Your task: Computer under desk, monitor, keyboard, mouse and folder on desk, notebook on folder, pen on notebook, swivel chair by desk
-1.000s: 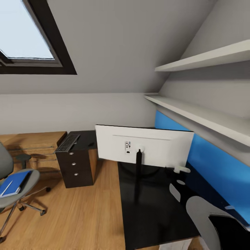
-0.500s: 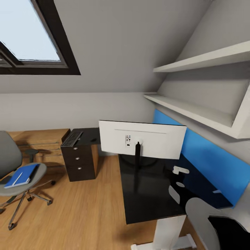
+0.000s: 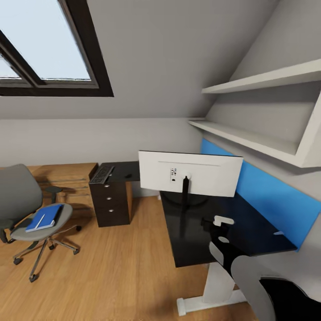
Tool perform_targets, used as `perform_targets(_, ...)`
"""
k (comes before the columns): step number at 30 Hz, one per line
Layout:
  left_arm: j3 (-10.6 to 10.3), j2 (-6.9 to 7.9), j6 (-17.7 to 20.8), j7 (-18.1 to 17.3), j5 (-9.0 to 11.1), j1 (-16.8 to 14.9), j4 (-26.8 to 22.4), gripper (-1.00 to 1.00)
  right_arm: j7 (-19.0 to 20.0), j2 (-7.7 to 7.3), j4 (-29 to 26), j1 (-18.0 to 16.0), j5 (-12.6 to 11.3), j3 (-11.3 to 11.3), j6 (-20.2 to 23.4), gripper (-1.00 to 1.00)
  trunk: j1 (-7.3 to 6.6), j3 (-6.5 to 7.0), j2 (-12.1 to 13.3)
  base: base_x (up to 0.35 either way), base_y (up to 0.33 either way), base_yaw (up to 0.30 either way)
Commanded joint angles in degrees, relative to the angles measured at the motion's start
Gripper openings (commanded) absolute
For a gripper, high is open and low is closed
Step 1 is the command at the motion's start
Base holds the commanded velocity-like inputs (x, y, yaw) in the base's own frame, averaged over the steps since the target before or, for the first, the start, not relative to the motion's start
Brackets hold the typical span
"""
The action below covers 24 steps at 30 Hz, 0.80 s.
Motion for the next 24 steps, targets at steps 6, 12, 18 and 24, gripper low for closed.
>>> perform_targets(6, 0.09, 0.00, -0.10, -0.42, 0.40, -0.05, 0.06, 1.00, 0.03, 0.99, 0.98, -0.07, 2.82, -0.26, -2.16, 1.00, 0.02, -0.12, -0.12, -0.051, 0.295, 0.000)
perform_targets(12, 0.09, 0.00, -0.10, -0.42, 0.40, -0.05, 0.06, 1.00, -0.01, 1.22, 1.85, -0.07, 3.64, -0.23, -3.17, 1.00, 0.02, -0.12, -0.12, 0.054, 0.304, 0.000)
perform_targets(18, 0.09, 0.00, -0.10, -0.42, 0.40, -0.05, 0.06, 1.00, 0.06, 2.02, 2.19, -0.07, 3.91, -0.22, -3.51, 1.00, 0.02, -0.12, -0.12, 0.094, 0.237, 0.000)
perform_targets(24, 0.04, 0.00, -0.10, -0.42, 0.40, -0.05, 0.06, 1.00, 0.07, 2.84, 2.25, -0.07, 4.02, -0.28, -3.60, 1.00, 0.02, -0.12, -0.12, 0.048, 0.078, 0.000)
